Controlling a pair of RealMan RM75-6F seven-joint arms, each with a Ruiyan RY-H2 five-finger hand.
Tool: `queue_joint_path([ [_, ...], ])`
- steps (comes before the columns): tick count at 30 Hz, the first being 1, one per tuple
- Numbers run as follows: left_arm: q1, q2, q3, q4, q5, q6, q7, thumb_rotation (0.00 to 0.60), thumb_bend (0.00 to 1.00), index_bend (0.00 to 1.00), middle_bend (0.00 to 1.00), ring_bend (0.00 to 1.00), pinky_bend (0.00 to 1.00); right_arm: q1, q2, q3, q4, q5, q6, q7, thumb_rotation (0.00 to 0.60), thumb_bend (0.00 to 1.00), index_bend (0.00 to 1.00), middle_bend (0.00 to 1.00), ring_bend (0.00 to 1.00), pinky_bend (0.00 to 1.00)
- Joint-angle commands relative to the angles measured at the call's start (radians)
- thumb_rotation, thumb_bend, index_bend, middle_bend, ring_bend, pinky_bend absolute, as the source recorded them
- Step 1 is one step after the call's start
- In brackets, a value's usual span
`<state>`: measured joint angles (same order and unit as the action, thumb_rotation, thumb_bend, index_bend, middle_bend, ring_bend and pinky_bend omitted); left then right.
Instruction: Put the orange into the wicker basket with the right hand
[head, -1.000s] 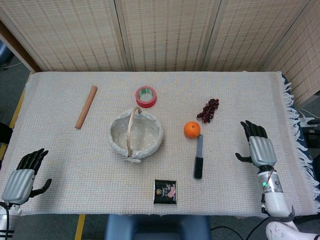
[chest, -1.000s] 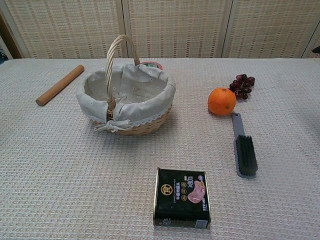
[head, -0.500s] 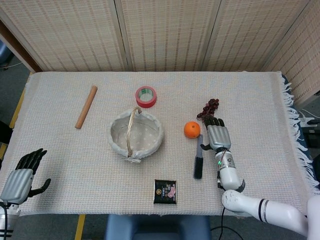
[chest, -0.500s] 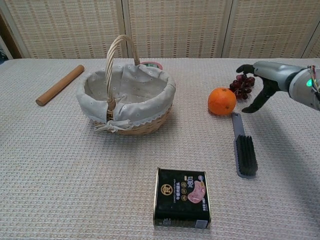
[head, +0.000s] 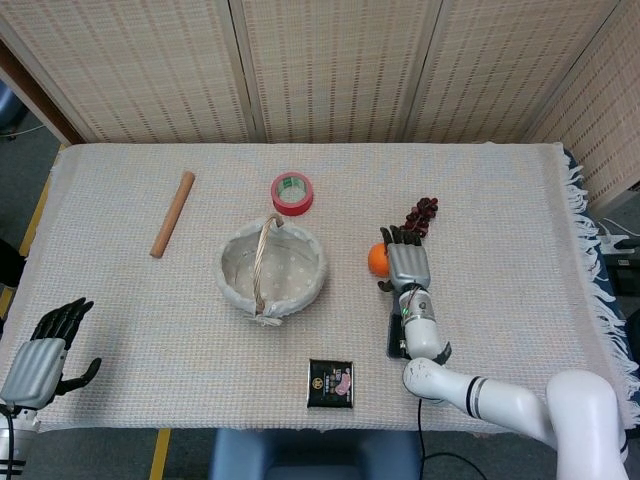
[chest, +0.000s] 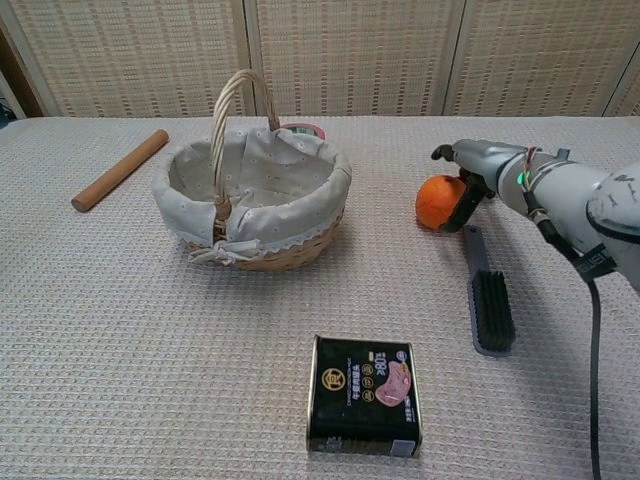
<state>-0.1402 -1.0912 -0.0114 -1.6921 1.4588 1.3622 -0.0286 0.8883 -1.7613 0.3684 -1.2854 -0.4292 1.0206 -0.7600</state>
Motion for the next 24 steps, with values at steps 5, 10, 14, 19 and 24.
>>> queue_joint_path([
  [5, -0.001, 0.002, -0.001, -0.001, -0.004, -0.004, -0.005, 0.600, 0.35, 0.00, 0.00, 0.00, 0.06, 0.036, -0.074, -0.007, 0.112, 0.007, -0.035, 0.019, 0.600, 0.12, 0.02, 0.00, 0.00, 0.05],
  [10, -0.001, 0.003, 0.000, -0.004, -0.001, -0.003, -0.008, 0.600, 0.35, 0.00, 0.00, 0.00, 0.06, 0.044, -0.112, -0.007, 0.178, -0.027, -0.050, 0.057, 0.600, 0.19, 0.10, 0.24, 0.22, 0.34],
  [14, 0.000, 0.003, 0.000, -0.003, -0.003, -0.003, -0.010, 0.600, 0.35, 0.00, 0.00, 0.00, 0.06, 0.036, -0.129, -0.017, 0.192, -0.095, -0.046, 0.109, 0.600, 0.27, 0.13, 0.52, 0.55, 0.64],
  [19, 0.001, 0.004, 0.000, -0.005, -0.002, -0.001, -0.013, 0.600, 0.35, 0.00, 0.00, 0.00, 0.06, 0.013, -0.114, -0.014, 0.152, -0.180, -0.013, 0.180, 0.600, 0.29, 0.16, 0.62, 0.67, 0.74],
  [24, 0.001, 0.004, 0.000, -0.007, -0.005, -0.003, -0.013, 0.600, 0.35, 0.00, 0.00, 0.00, 0.06, -0.024, -0.045, 0.008, 0.016, -0.235, 0.043, 0.227, 0.600, 0.29, 0.19, 0.63, 0.67, 0.74],
])
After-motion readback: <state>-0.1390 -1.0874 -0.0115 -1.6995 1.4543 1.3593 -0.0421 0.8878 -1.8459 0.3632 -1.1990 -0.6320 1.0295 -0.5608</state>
